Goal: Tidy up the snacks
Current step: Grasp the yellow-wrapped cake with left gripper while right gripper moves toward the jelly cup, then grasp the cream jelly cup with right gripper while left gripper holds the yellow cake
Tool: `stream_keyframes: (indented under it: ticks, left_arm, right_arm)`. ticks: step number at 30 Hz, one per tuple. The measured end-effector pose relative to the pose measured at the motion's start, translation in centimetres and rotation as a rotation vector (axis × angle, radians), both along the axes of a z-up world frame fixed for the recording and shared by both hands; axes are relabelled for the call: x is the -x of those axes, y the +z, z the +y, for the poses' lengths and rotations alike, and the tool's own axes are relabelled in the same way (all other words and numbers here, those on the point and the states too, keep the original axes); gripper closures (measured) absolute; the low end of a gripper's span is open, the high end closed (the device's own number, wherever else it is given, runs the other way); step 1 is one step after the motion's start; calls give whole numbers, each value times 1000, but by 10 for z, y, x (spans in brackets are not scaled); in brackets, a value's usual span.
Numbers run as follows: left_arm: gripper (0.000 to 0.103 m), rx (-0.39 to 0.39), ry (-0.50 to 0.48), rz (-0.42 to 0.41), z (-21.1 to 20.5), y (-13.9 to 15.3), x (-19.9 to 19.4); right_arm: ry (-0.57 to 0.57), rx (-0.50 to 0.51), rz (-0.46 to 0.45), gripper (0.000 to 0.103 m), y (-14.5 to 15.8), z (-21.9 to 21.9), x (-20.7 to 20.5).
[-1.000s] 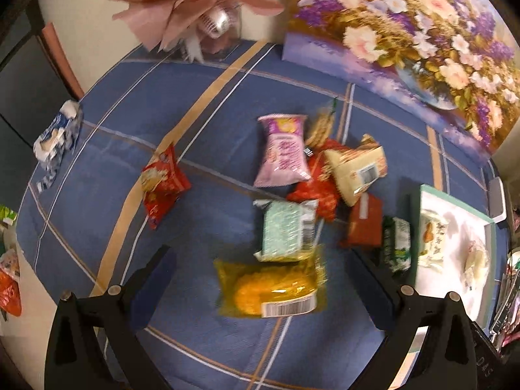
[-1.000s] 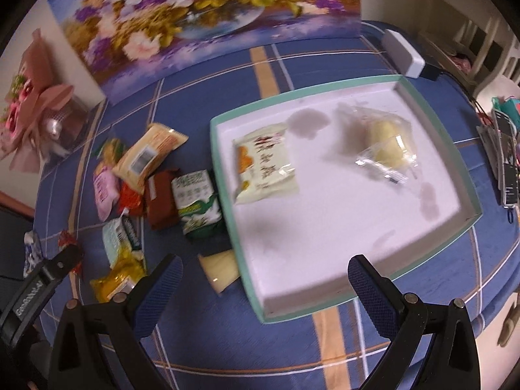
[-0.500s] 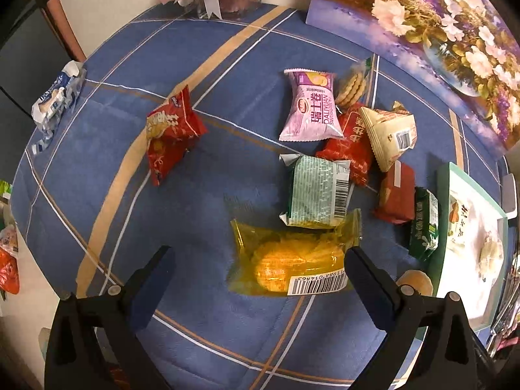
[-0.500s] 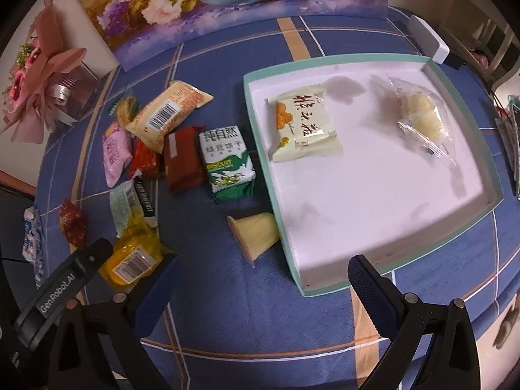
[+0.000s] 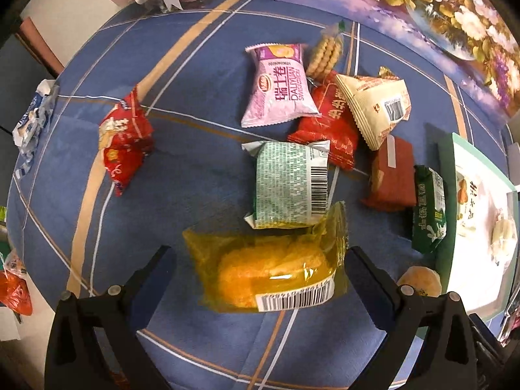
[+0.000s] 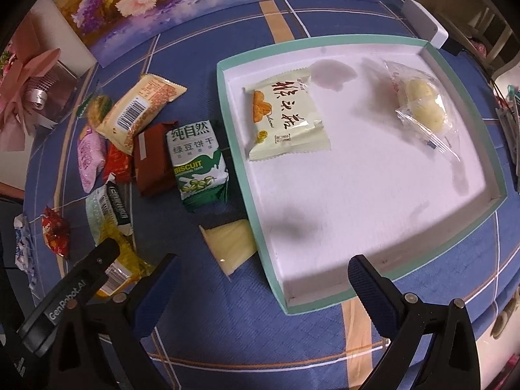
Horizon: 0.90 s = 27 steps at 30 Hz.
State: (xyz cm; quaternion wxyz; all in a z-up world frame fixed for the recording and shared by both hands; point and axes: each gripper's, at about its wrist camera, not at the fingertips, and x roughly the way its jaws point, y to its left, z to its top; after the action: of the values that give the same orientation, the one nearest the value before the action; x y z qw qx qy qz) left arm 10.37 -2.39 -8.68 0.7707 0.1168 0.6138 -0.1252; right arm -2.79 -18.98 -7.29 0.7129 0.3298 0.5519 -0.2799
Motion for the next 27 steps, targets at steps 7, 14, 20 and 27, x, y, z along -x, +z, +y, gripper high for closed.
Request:
stream_keyframes:
  ticks: [7, 14, 20, 27]
  left_arm:
    - [1, -15, -32, 14, -17, -8, -1]
    - [3, -5, -24, 55, -19, -18, 0]
    - [11, 8, -31, 62, -21, -17, 1]
    - [15, 43, -33, 81, -16, -11, 3]
  right_arm:
    - [29, 15, 8, 0, -3, -1, -6]
    - [33, 35, 11, 0, -2, 1, -8]
    - [33, 39, -1, 0, 0, 0, -6]
    - [24, 37, -24, 0, 2, -4, -5]
